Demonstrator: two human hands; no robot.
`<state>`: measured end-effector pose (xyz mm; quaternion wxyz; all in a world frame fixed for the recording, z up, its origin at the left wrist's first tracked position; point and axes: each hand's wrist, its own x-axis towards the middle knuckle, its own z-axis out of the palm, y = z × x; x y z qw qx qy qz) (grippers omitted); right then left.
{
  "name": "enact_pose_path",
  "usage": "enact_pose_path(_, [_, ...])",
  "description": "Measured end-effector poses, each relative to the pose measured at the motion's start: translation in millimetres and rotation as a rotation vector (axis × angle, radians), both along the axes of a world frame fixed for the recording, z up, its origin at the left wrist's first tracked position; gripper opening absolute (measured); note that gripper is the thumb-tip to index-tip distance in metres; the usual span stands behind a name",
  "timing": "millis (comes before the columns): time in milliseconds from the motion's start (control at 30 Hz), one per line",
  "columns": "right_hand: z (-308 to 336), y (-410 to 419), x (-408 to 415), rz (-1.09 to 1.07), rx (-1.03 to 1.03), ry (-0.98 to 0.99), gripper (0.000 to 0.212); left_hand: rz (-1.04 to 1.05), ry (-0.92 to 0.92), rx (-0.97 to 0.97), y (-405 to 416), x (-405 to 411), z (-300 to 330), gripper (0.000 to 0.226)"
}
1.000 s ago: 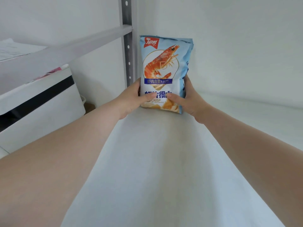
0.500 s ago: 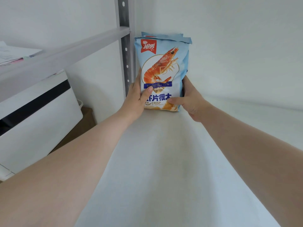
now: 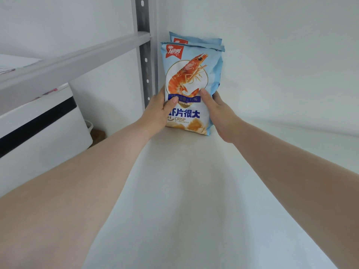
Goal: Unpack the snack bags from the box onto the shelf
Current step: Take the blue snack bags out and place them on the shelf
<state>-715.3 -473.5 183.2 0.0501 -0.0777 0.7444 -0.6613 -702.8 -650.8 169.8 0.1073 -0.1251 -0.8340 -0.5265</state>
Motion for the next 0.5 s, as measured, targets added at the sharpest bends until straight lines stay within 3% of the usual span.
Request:
enact_pose_path(133, [-1,-2,4,-0.07,0.045,0.025,0.043,-0.012,-0.014,0.021,0,5,3,0.037])
enact_pose_path(300, [11,-17,5,-0.221,-0.109,0.221,0.077,-0.006,0.031,0.147,9,15,12,0.044])
enact_pose_path(433, [33,-28,2,-0.4,-0.049,0.187,0.048,0.044,0.019,0.215,15,8,17,0.043])
enact_pose_path(500, [35,-29,0,-0.436,-0.014,0.155,0.043,0.053,0.005,0.213,16,6,17,0.043])
